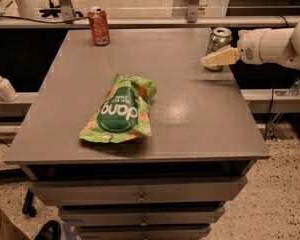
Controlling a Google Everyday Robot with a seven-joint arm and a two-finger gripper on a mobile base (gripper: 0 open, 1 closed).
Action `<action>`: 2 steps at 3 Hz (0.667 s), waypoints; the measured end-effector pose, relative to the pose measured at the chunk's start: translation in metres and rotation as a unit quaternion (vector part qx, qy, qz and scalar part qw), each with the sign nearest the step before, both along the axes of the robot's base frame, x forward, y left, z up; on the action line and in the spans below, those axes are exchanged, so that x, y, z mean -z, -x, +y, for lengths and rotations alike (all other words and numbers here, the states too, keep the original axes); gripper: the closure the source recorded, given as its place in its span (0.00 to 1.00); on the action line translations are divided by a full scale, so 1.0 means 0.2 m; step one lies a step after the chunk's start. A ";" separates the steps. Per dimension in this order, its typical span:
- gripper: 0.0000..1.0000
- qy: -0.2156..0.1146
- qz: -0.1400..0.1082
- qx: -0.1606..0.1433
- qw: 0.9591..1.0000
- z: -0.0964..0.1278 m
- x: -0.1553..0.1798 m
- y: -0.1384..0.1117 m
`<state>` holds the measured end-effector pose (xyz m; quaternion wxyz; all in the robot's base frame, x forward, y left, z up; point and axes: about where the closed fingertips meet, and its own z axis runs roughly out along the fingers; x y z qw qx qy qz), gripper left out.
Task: Move green can near coke can
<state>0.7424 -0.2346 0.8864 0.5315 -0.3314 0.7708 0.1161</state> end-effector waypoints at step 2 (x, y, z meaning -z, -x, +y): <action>0.41 -0.048 0.034 -0.020 0.998 0.15 0.11 -0.03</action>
Offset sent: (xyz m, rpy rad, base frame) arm 0.0005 0.0425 -0.0308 0.1186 0.1208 0.0587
